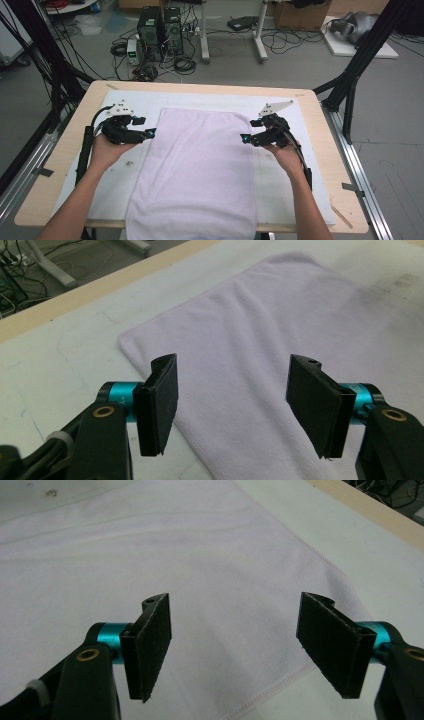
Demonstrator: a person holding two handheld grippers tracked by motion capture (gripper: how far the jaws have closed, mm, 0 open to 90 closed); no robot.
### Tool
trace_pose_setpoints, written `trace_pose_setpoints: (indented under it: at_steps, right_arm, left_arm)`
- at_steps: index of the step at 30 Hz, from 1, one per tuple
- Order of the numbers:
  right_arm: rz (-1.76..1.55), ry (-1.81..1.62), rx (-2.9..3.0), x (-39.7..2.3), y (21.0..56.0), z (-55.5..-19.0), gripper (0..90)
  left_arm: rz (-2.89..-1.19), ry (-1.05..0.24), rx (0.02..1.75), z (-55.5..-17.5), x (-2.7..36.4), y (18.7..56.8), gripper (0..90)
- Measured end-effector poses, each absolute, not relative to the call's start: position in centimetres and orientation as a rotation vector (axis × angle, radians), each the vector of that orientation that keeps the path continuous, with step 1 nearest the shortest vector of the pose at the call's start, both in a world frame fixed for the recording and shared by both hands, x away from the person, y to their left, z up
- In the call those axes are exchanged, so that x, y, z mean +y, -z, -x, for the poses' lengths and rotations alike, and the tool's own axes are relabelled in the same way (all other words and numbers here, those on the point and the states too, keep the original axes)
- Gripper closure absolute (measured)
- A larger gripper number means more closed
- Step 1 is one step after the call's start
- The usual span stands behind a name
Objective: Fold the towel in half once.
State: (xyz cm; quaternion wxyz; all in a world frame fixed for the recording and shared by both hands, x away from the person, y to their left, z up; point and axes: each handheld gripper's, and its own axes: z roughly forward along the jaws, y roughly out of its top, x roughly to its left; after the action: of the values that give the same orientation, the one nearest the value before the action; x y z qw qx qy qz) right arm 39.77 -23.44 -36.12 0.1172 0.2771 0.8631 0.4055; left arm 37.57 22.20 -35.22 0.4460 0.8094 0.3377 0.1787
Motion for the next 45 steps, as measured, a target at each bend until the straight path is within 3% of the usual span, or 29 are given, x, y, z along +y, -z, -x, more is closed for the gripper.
trace_pose_setpoints:
  at_steps: [8,12,17,21,26,29,34,37,38,45]
  right_arm:
    - [-0.866,-1.211,2.512,-23.9,37.9,-42.6,33.0]
    - [-0.940,-1.193,2.518,-24.5,39.1,-43.7,34.5]
    - [-0.966,-1.129,2.505,-24.6,40.1,-44.4,38.5]
    - [-1.039,-1.093,2.490,-24.9,41.1,-45.0,38.6]
    - [-1.105,-1.021,2.491,-24.8,42.6,-45.7,42.2]
    - [-1.137,-0.996,2.480,-24.4,43.4,-46.1,46.6]
    - [-1.204,-1.003,2.439,-24.5,43.9,-46.1,61.4]
    - [-1.167,-0.992,2.478,-24.1,43.7,-46.0,79.6]
    - [-1.141,-0.985,2.494,-23.9,43.6,-46.0,82.0]
    - [-1.126,-1.053,2.497,-23.8,42.2,-45.8,83.3]
  left_arm:
    - [-2.018,-0.454,0.885,-40.7,22.5,36.0,40.1]
    - [-2.058,-0.409,0.905,-42.1,22.4,37.8,46.5]
    - [-2.092,-0.451,0.859,-43.2,21.2,39.6,51.5]
    - [-2.084,-0.371,0.974,-44.5,21.1,41.7,52.8]
    - [-2.119,-0.381,1.049,-45.0,20.9,44.1,58.1]
    - [-2.083,-0.399,1.069,-45.0,21.1,44.3,63.8]
    - [-2.097,-0.401,1.072,-45.1,21.0,44.1,84.2]
    - [-2.105,-0.414,1.065,-45.0,20.9,44.0,85.9]
    - [-2.102,-0.409,1.069,-45.0,21.0,44.0,86.0]
    - [-2.027,-0.406,1.049,-44.3,22.3,42.1,86.3]
